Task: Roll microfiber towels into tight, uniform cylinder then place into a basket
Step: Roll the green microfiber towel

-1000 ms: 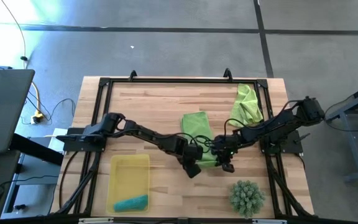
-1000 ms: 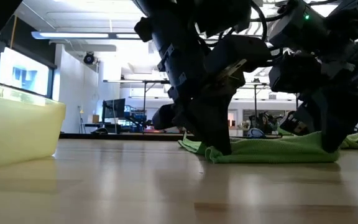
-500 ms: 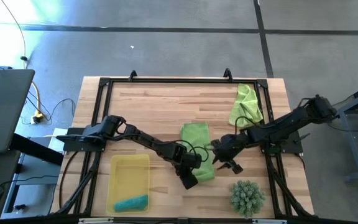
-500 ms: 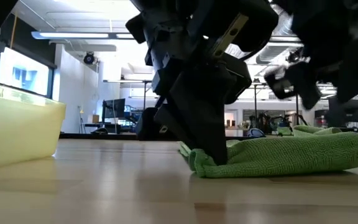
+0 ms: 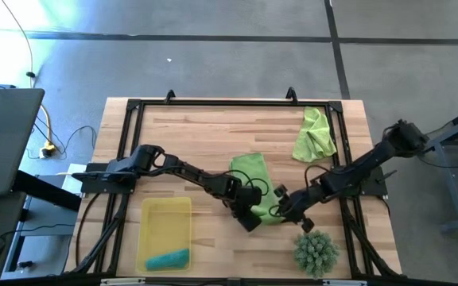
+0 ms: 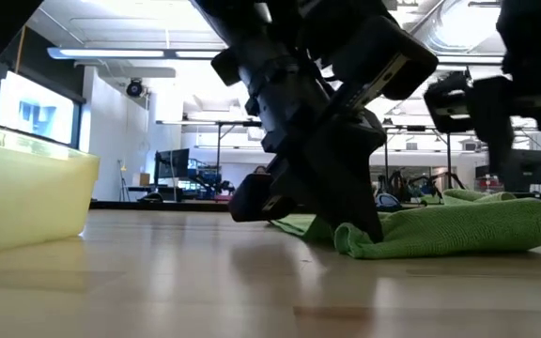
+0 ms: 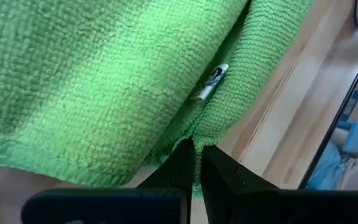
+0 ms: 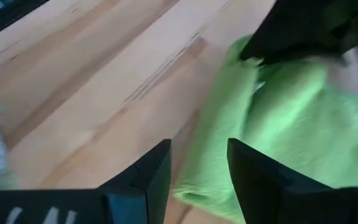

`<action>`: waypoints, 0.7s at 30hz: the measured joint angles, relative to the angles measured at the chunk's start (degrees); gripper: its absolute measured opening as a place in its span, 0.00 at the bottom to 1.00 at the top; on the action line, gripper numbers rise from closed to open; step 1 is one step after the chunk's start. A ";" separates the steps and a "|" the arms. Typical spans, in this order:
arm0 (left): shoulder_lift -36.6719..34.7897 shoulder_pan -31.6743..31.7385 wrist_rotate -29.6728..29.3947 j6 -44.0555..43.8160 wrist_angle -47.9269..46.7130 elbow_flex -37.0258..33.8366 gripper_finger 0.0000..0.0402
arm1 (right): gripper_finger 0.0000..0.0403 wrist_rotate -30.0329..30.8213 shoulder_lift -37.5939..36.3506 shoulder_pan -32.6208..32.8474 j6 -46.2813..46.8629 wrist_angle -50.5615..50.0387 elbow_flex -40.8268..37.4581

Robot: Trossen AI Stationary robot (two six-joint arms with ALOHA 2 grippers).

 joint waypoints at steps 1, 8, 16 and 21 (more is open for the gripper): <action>0.03 0.00 -0.13 -0.76 0.27 0.00 0.02 | 0.37 -0.09 0.14 0.60 0.69 -1.05 0.04; 0.24 -0.11 -0.57 -5.36 3.22 -0.09 0.02 | 0.37 4.83 1.97 4.07 1.61 -4.08 0.04; 0.50 -0.09 1.07 -9.82 6.46 -0.24 0.02 | 0.37 10.65 6.81 4.98 1.72 -3.80 0.02; 0.50 -0.11 1.44 -11.44 6.56 -0.24 0.02 | 0.37 12.04 7.03 6.24 2.61 -4.34 0.02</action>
